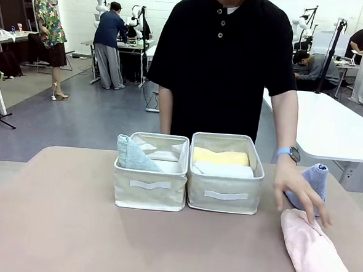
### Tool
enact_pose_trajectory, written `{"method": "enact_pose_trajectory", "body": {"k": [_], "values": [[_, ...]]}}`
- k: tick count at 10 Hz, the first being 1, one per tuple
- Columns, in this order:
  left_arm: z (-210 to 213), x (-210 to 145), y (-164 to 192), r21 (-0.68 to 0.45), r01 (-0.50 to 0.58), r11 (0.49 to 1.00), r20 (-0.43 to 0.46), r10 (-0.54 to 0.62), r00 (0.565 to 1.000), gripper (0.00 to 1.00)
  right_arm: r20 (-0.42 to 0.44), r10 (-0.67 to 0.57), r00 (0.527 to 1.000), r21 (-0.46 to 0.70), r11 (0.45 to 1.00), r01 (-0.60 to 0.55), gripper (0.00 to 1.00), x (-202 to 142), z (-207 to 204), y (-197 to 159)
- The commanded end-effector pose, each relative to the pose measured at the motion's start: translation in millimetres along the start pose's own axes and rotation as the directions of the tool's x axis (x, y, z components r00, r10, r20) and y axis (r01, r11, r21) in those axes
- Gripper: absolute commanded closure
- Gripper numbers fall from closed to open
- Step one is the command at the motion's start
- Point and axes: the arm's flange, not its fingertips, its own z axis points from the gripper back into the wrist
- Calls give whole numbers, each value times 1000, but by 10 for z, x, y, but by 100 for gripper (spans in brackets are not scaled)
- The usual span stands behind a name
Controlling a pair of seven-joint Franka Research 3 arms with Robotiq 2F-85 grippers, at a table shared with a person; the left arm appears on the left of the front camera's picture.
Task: Sort the towels based on their folding style.
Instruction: Pick up another triangle-folded towel from the table and place it in the left Fabric basket.
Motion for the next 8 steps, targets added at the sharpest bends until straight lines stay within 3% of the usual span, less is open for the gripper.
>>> {"method": "enact_pose_trajectory", "body": {"k": [1,8], "values": [[8,-10,7,1,21,1000,19,-21,1000,0,-21,2,1000,37,999,-1,0,249,-8,-240],[8,-10,7,1,21,1000,19,-21,1000,0,-43,-4,999,70,998,8,0,237,-95,-395]]}}
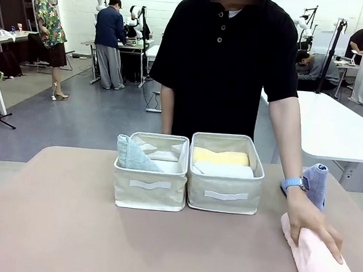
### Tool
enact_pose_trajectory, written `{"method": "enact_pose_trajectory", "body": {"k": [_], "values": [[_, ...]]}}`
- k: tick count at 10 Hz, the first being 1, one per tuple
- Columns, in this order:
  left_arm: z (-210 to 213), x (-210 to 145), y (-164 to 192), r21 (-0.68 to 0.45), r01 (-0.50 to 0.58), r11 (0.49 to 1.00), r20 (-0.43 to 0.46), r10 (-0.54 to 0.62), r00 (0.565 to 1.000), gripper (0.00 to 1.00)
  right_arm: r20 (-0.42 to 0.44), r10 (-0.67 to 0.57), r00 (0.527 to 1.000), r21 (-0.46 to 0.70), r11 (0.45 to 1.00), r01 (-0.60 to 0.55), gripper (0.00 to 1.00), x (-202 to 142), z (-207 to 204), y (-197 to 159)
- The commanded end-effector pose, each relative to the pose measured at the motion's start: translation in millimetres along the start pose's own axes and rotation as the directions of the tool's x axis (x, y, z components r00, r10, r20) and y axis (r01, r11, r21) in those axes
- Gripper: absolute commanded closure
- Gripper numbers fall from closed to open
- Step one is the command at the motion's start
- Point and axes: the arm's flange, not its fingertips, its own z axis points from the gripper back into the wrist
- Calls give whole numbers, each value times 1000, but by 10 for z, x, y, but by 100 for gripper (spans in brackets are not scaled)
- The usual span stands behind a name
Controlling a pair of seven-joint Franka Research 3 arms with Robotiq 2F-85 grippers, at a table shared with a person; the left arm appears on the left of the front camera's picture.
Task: Sort the towels based on their folding style.
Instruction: Pick up another triangle-folded towel from the table and place it in the left Fabric basket.
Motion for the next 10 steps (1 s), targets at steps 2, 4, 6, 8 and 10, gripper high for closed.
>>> {"method": "enact_pose_trajectory", "body": {"k": [2,4,6,8,10], "values": [[8,-9,7,1,21,1000,20,-21,1000,0,6,5,1000,-2,1000,-5,0,-8,10,19],[8,-9,7,1,21,1000,20,-21,1000,0,6,5,1000,-2,1000,-5,0,-8,10,19],[8,-9,7,1,21,1000,20,-21,1000,0,2,0,1000,-2,1000,0,0,-6,7,6],[8,-9,7,1,21,1000,20,-21,1000,0,-11,-150,989,-16,989,149,0,606,-433,74],[8,-9,7,1,21,1000,20,-21,1000,0,-3,-204,979,-83,976,203,0,1111,-931,239]]}}
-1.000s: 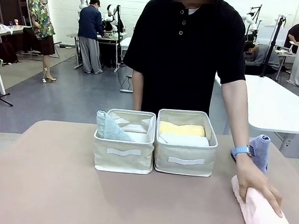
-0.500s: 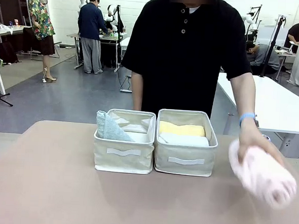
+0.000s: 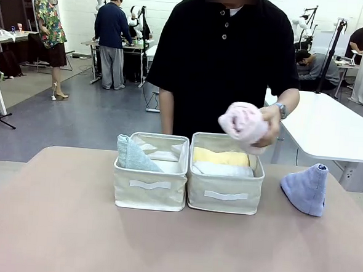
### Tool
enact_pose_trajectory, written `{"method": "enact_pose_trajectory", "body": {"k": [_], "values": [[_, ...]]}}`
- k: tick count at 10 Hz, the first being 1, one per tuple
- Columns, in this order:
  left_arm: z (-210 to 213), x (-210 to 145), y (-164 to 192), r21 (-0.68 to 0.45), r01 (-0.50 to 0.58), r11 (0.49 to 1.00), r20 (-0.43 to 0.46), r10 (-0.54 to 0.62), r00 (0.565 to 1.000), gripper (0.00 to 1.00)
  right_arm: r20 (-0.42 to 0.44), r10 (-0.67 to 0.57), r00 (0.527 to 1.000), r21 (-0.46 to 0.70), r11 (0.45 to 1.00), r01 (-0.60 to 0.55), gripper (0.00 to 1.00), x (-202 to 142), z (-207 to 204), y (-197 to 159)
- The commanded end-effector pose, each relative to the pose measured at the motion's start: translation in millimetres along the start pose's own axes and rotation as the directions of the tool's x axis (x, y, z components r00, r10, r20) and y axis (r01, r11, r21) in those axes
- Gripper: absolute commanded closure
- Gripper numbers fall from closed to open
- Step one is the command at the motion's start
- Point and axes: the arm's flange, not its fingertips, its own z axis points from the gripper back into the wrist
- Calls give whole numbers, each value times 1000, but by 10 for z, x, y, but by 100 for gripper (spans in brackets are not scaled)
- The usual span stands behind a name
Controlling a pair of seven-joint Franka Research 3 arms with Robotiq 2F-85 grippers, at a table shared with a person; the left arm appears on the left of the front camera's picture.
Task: Sort the towels based on their folding style.
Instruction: Pick up another triangle-folded towel from the table and place it in the left Fabric basket.
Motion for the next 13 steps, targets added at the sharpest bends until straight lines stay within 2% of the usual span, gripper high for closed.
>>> {"method": "enact_pose_trajectory", "body": {"k": [1,3,5,6,7,8,12,13], "values": [[12,-10,7,3,21,1000,20,-21,1000,0,-25,-66,997,-102,993,63,0,445,-525,259],[12,-10,7,3,21,1000,20,-21,1000,0,-64,-112,992,-173,980,100,0,765,-941,396],[12,-10,7,3,21,1000,20,-21,1000,0,-40,-163,986,-247,958,149,0,1002,-1258,380],[12,-10,7,3,21,1000,20,-21,1000,0,-53,-184,982,-252,954,165,0,1061,-1346,359],[12,-10,7,3,21,1000,20,-21,1000,0,-78,-183,980,-263,952,157,0,1049,-1319,365],[12,-10,7,3,21,1000,20,-21,1000,0,-48,-137,989,-218,968,123,0,994,-1301,430],[12,-10,7,3,21,1000,20,-21,1000,0,-50,-148,988,-232,964,133,0,1022,-1308,409],[12,-10,7,3,21,1000,20,-21,1000,0,62,-368,928,-320,873,368,0,1161,-1388,194]]}}
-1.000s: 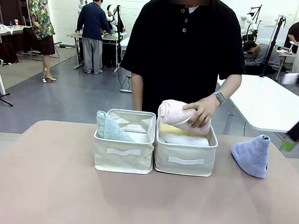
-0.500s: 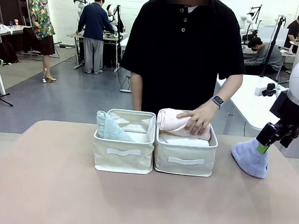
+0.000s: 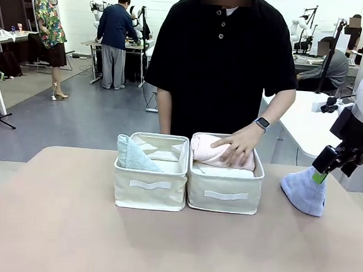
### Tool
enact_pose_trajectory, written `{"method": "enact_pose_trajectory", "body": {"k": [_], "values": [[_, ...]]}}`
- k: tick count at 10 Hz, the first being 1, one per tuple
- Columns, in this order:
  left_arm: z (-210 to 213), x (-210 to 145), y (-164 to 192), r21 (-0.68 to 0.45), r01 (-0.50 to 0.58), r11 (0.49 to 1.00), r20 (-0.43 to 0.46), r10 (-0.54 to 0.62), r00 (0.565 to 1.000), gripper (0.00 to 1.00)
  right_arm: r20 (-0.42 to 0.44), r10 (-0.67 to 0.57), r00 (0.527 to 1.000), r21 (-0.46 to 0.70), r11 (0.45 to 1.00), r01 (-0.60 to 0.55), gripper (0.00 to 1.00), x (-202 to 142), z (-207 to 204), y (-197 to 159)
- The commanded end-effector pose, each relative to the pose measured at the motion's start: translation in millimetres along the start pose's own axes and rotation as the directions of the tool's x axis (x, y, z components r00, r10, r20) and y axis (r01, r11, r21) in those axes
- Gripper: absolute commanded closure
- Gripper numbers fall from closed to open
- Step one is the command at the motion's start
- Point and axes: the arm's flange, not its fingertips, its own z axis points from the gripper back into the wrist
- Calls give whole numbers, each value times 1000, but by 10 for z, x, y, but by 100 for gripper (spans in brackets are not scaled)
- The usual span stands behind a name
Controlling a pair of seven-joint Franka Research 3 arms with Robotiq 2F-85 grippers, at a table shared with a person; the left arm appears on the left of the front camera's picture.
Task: Sort the towels based on their folding style.
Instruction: Pick up another triangle-folded towel from the table and place it in the left Fabric basket.
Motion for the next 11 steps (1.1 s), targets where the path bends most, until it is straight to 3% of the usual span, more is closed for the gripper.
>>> {"method": "enact_pose_trajectory", "body": {"k": [1,9,11], "values": [[15,-7,4,4,21,1000,21,-21,1000,0,17,-285,958,-64,956,286,0,331,-256,-254],[15,-7,4,4,21,1000,21,-21,1000,0,-84,-375,923,-88,926,367,0,967,-940,-724],[15,-7,4,4,21,1000,21,-21,1000,0,-167,-353,921,-12,934,356,0,996,-1100,-802]]}}
